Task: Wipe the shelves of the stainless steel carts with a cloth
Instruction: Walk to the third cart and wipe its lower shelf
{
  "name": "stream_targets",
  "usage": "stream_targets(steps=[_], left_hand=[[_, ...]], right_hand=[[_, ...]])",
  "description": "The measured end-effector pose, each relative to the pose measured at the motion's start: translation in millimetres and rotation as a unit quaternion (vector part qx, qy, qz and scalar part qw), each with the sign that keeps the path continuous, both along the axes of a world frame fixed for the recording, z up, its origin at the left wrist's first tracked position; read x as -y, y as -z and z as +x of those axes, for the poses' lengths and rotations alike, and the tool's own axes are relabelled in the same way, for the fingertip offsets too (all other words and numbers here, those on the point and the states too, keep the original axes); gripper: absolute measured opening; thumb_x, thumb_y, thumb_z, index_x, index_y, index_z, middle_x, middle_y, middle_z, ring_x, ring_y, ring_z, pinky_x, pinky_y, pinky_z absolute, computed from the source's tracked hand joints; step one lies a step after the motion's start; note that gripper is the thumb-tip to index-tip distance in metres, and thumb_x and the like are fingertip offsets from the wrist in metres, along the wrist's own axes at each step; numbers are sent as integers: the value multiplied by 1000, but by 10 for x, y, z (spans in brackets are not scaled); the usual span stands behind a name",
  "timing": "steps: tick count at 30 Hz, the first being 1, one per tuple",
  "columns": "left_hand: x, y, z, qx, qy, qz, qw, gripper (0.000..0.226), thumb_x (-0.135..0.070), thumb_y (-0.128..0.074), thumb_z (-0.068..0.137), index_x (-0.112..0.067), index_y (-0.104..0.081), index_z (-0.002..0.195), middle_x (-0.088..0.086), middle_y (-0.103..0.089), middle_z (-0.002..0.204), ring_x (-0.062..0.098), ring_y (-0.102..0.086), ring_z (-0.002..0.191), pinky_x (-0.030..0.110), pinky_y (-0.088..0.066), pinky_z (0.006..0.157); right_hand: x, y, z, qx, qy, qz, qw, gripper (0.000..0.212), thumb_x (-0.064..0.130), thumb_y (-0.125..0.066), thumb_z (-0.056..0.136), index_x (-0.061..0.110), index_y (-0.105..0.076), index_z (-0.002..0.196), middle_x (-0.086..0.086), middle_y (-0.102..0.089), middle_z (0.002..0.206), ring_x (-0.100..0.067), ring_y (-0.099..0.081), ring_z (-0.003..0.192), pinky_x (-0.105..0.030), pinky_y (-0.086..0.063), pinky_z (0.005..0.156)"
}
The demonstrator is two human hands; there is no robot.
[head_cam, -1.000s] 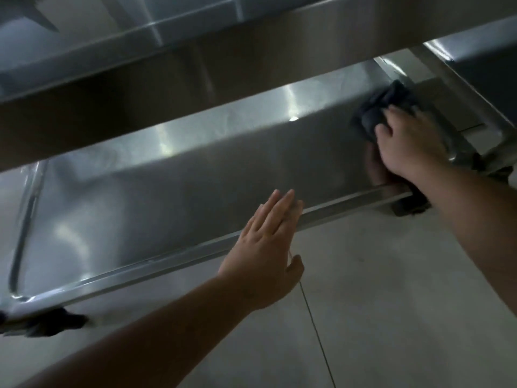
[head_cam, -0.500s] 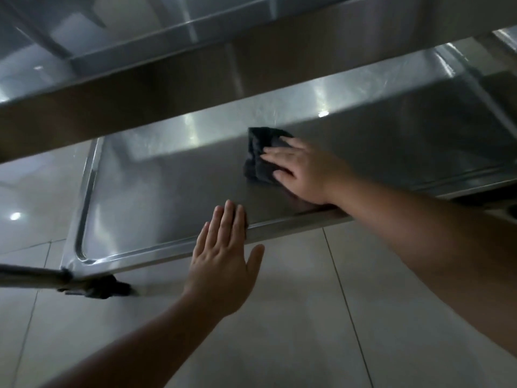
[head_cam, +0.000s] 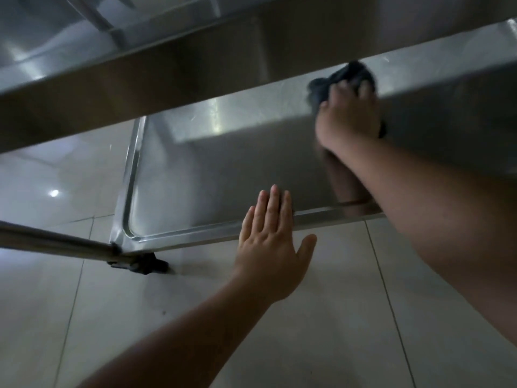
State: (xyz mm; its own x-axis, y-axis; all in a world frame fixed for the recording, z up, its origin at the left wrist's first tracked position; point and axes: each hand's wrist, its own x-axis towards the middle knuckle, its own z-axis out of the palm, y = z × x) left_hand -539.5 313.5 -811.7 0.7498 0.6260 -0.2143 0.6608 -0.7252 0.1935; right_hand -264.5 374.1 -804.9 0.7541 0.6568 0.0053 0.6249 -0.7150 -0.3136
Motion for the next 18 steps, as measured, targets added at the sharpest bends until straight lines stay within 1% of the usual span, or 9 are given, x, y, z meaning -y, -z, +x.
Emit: stream_targets(steps=[2, 4, 6, 7, 8, 10, 13, 16, 18], left_hand=[[-10, -4, 9, -4, 0, -5, 1000, 86, -74, -10, 102, -26, 23, 165, -6, 35, 171, 11, 40, 153, 34, 22, 125], [-22, -11, 19, -7, -2, -12, 1000, 86, -73, -12, 103, -26, 25, 165, -6, 34, 171, 11, 38, 154, 36, 19, 127], [-41, -22, 21, -12, 2, -16, 1000, 86, -72, -14, 104, -27, 24, 165, -5, 33, 172, 12, 37, 155, 36, 18, 128], [-51, -28, 15, -12, 4, -17, 1000, 85, -72, -16, 104, -27, 23, 166, -6, 32, 172, 11, 36, 155, 35, 19, 127], [-57, -36, 8, -8, 7, -18, 1000, 85, -71, -17, 105, -27, 21, 166, -6, 32, 172, 11, 36, 155, 33, 20, 126], [-64, -48, -10, 15, 10, -26, 1000, 84, -69, -20, 106, -27, 19, 167, -8, 31, 172, 8, 35, 155, 29, 21, 123], [-149, -80, -109, 69, 15, -43, 997, 82, -67, -26, 107, -30, 14, 168, -13, 24, 174, 3, 28, 156, 22, 21, 118], [-415, -139, -372, 70, 22, -18, 997, 77, -65, -26, 108, -33, 9, 169, -14, 17, 174, 2, 23, 157, 23, 19, 120], [-695, -188, -621, 44, 0, -8, 999, 76, -62, -27, 108, -32, 9, 168, -11, 16, 175, 5, 21, 158, 29, 11, 126]], right_hand=[[-203, -18, -551, -9, -177, -6, 984, 54, 42, -31, 105, 20, -45, 152, 1, -38, 164, -34, -25, 153, -50, -22, 124], [-167, -23, -866, -29, -332, -18, 943, 54, 47, -31, 107, 32, -38, 158, 12, -32, 167, -26, -18, 157, -51, -19, 126], [26, -14, -803, -49, -409, -16, 911, 52, 49, -34, 107, 38, -38, 157, 18, -31, 166, -21, -16, 158, -52, -16, 125], [159, -21, -681, -56, -409, -7, 911, 51, 48, -37, 106, 39, -40, 157, 19, -32, 165, -20, -17, 158, -52, -16, 125], [324, -20, -526, -61, -386, 4, 920, 50, 46, -41, 106, 38, -42, 155, 18, -35, 164, -21, -19, 157, -52, -17, 124], [721, 3, -129, -42, -298, 25, 953, 48, 41, -47, 106, 32, -49, 152, 11, -43, 161, -26, -27, 155, -51, -23, 122], [1390, 19, 606, 19, -101, 26, 994, 57, 48, -36, 99, 23, -53, 148, -4, -50, 157, -37, -41, 143, -49, -32, 118], [1820, 30, 1110, -6, 106, -3, 994, 65, 51, -26, 92, 15, -50, 141, -19, -51, 150, -46, -46, 135, -55, -36, 116], [1778, 62, 1067, -26, 199, -9, 980, 68, 49, -23, 90, 10, -49, 139, -21, -47, 151, -47, -40, 140, -58, -31, 118]])
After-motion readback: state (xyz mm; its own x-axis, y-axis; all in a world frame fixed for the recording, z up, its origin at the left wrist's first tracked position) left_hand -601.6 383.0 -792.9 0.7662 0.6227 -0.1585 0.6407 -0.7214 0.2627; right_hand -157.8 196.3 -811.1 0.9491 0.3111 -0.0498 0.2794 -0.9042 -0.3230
